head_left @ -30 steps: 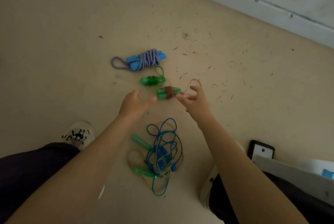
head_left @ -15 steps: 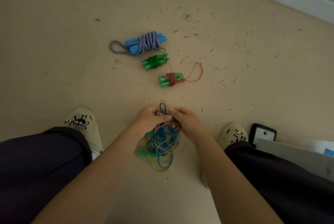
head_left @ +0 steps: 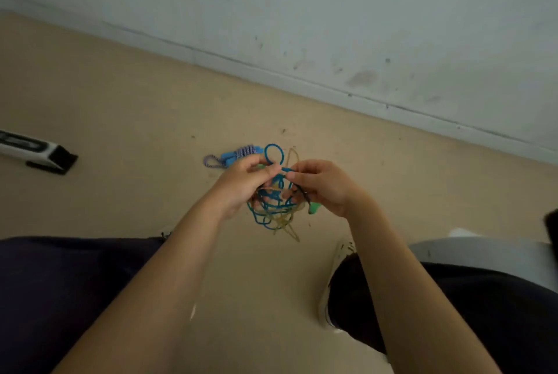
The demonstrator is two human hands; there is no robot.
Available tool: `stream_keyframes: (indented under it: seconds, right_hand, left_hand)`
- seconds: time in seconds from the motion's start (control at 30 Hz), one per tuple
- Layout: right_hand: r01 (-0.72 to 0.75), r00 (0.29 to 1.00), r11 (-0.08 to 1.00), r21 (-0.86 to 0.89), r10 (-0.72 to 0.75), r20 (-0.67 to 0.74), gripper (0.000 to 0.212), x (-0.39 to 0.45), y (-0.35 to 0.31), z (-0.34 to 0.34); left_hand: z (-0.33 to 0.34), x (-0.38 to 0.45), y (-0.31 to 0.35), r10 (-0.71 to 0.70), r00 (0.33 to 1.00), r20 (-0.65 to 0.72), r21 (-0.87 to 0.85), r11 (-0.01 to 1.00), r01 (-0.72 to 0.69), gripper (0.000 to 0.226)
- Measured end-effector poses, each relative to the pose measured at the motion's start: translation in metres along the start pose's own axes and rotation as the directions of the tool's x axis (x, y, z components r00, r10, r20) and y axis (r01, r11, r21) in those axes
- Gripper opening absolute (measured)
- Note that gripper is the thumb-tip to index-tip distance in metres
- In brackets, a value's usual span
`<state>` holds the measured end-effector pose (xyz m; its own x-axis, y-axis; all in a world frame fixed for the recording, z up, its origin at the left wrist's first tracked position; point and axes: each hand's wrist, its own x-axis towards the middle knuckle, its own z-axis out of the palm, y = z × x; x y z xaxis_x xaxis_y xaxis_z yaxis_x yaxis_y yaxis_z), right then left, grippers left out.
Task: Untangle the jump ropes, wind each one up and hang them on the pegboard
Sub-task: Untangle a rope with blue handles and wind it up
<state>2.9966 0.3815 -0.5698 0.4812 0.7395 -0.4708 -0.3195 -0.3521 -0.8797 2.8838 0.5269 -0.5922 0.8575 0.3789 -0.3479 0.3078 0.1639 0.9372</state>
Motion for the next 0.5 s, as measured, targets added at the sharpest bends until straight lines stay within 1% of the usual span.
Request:
stream_keyframes:
  seconds: [0.1,0.17,0.23,0.27,0.33,0.4,0.43,0.5]
  right_hand:
    - [0.172,0.984,0.983,-0.06,-0.174,-0.026,0.004,-0.054,-0.042,0.013]
    - [0.249,0.965,0.961,-0.123,-0.257,-0.053,0.008,-0.085,-0.059,0.018]
    - [0.294,0.938,0.925,-0.241,-0.328,-0.115,0.011,-0.111,-0.071,0.017]
    - [0.308,0.918,0.897,-0.317,-0.368,-0.149,0.011,-0.122,-0.075,0.016]
    - [0.327,0.877,0.834,-0.445,-0.443,-0.186,0.011,-0.14,-0.081,0.013]
    - [0.35,0.857,0.793,-0.498,-0.486,-0.171,0.013,-0.154,-0.084,0.012]
    - [0.367,0.858,0.793,-0.487,-0.491,-0.151,0.015,-0.16,-0.084,0.014]
    - [0.401,0.873,0.813,-0.421,-0.478,-0.092,0.018,-0.165,-0.083,0.02]
  left_hand:
    - [-0.002,-0.048,0.05,0.134,0.991,-0.018,0.038,0.99,-0.133,0.009]
    - [-0.004,-0.077,0.072,0.218,0.975,-0.028,0.054,0.975,-0.217,0.009]
    - [-0.01,-0.103,0.087,0.277,0.96,-0.047,0.081,0.959,-0.273,0.009]
    - [-0.014,-0.113,0.09,0.303,0.952,-0.045,0.121,0.948,-0.296,0.009]
    - [-0.021,-0.129,0.09,0.316,0.949,-0.017,0.228,0.925,-0.304,0.007]
    - [-0.028,-0.137,0.081,0.273,0.962,0.011,0.326,0.909,-0.261,0.009]
    - [-0.032,-0.14,0.076,0.246,0.969,0.023,0.401,0.886,-0.234,0.021]
    - [-0.037,-0.141,0.067,0.203,0.978,0.057,0.602,0.774,-0.196,0.058]
